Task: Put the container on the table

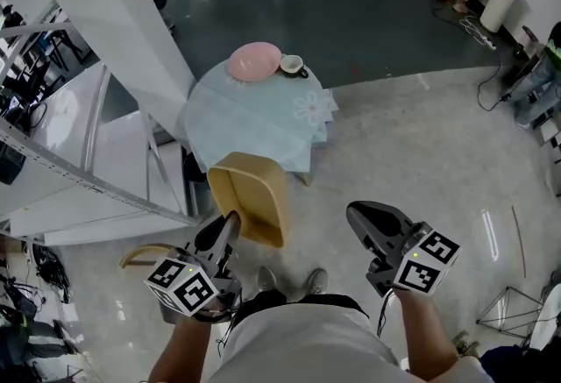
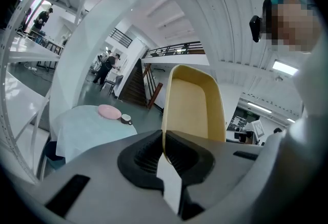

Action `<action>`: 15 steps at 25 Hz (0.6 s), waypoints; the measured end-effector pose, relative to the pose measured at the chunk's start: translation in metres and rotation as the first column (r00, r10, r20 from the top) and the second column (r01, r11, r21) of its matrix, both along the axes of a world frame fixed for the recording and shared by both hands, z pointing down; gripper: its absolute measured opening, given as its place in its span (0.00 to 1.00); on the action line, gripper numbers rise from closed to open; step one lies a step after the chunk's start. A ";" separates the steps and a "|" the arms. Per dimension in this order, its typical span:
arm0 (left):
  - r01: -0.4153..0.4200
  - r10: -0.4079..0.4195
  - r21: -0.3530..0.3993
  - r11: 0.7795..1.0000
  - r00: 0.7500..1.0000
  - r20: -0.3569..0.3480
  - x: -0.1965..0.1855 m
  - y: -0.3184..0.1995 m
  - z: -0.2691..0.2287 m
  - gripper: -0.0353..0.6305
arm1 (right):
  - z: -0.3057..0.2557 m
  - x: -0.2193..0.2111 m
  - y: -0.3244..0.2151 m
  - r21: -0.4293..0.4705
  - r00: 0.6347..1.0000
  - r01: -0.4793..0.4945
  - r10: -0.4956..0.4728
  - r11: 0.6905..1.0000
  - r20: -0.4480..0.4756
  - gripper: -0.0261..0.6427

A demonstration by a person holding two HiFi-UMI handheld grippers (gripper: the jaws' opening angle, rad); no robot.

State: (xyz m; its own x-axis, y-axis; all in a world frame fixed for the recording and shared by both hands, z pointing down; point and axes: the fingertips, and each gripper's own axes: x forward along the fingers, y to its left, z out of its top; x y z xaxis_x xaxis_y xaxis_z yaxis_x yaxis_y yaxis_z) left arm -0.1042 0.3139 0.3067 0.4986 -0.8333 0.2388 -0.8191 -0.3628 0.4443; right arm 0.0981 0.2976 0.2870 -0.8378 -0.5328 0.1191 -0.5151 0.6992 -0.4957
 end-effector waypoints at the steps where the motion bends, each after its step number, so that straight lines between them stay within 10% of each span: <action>1: 0.005 -0.005 0.000 1.000 1.000 0.003 0.005 0.000 0.000 0.10 | 0.001 0.007 0.000 0.000 1.000 0.000 0.000 1.000 0.000 0.08; 15: 0.035 -0.035 0.004 0.999 0.999 0.015 0.043 -0.006 -0.002 0.10 | 0.008 0.053 -0.010 -0.008 1.000 0.009 -0.009 1.000 0.014 0.08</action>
